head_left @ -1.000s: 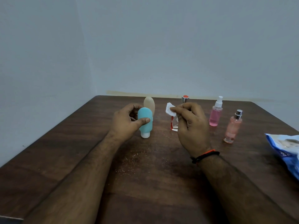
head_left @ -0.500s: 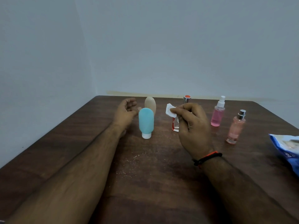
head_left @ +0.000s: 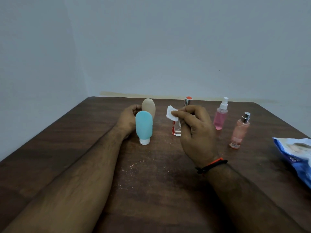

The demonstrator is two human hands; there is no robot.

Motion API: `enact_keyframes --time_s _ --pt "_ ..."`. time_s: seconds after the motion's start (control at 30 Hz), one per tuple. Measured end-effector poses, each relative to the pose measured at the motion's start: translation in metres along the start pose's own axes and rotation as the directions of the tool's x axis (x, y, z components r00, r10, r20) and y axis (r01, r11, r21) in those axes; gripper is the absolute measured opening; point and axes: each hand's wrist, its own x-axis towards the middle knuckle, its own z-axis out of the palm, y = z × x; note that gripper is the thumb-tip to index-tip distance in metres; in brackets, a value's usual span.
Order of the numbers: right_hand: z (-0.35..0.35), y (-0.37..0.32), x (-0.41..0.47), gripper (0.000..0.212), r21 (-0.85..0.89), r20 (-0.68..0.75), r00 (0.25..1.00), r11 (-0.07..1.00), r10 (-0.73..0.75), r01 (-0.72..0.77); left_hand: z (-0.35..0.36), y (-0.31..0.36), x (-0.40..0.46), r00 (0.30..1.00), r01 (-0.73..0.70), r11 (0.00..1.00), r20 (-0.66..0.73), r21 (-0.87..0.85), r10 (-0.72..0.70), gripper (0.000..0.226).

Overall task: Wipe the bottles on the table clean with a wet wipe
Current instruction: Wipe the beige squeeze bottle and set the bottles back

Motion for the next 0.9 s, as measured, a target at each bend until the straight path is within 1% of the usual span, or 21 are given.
enact_keyframes --time_s 0.13,0.33,0.4,0.47,0.53,0.57,0.6,0.63,0.67,0.7,0.73,0.77,0.8,0.83,0.87,0.9 --pt "0.000 0.002 0.000 0.028 0.008 -0.020 1.000 1.000 -0.001 0.001 0.002 0.003 -0.005 0.999 -0.021 1.000 -0.048 0.006 0.021 0.046" --pt "-0.001 0.006 0.001 0.028 0.014 -0.049 0.998 0.999 0.032 -0.031 -0.001 0.004 -0.009 0.999 -0.031 0.999 -0.024 0.035 0.032 0.051" --pt "-0.005 0.011 0.005 0.029 0.038 -0.098 0.991 0.996 0.087 -0.084 -0.004 0.004 -0.013 0.999 -0.031 0.999 -0.018 -0.009 0.031 0.052" --pt "-0.010 0.015 0.008 0.030 0.068 -0.186 0.966 0.983 0.178 -0.168 -0.009 0.004 -0.017 0.999 -0.001 0.994 -0.040 -0.113 -0.003 0.049" --pt "-0.015 0.018 0.010 0.033 0.106 -0.284 0.911 0.955 0.298 -0.279 -0.018 0.003 -0.019 0.988 0.017 0.977 -0.149 -0.210 -0.050 0.036" --pt "-0.017 0.019 0.012 0.036 0.114 -0.315 0.875 0.930 0.368 -0.350 -0.022 0.004 -0.021 0.970 -0.010 0.971 -0.238 -0.238 -0.048 0.030" --pt "-0.019 0.020 0.012 0.038 0.104 -0.328 0.836 0.897 0.440 -0.431 -0.026 0.007 -0.024 0.938 -0.068 0.971 -0.347 -0.231 -0.016 0.025" --pt "-0.019 0.023 0.012 0.041 0.090 -0.330 0.797 0.857 0.506 -0.507 -0.029 0.013 -0.029 0.882 -0.148 0.975 -0.468 -0.166 0.055 0.022" --pt "-0.019 0.025 0.012 0.043 0.082 -0.323 0.762 0.819 0.561 -0.568 -0.030 0.021 -0.037 0.801 -0.227 0.972 -0.579 -0.054 0.155 0.021" --pt "-0.018 0.028 0.011 0.045 0.085 -0.313 0.733 0.787 0.604 -0.611 -0.028 0.032 -0.047 0.706 -0.303 0.950 -0.653 0.071 0.274 0.021" --pt "-0.019 0.029 0.010 0.047 0.093 -0.304 0.714 0.766 0.630 -0.636 -0.022 0.046 -0.061 0.628 -0.380 0.910 -0.676 0.167 0.386 0.019" --pt "-0.019 0.030 0.010 0.047 0.099 -0.303 0.700 0.752 0.646 -0.651 -0.012 0.059 -0.075 0.588 -0.457 0.860 -0.648 0.227 0.484 0.015" --pt "-0.019 0.030 0.009 0.046 0.096 -0.296 0.689 0.738 0.661 -0.667 0.004 0.072 -0.090 0.595 -0.532 0.813 -0.578 0.237 0.558 0.010" --pt "-0.019 0.032 0.008 0.044 0.086 -0.281 0.675 0.719 0.682 -0.690 0.023 0.080 -0.104 0.646 -0.578 0.790 -0.476 0.206 0.596 0.006" --pt "-0.018 0.034 0.007 0.042 0.067 -0.255 0.661 0.694 0.706 -0.716 0.044 0.085 -0.119 0.719 -0.582 0.799 -0.364 0.153 0.593 0.004" --pt "-0.017 0.035 0.006 0.040 0.048 -0.227 0.653 0.678 0.723 -0.734 0.065 0.087 -0.131 0.786 -0.552 0.828 -0.269 0.104 0.557 0.003"
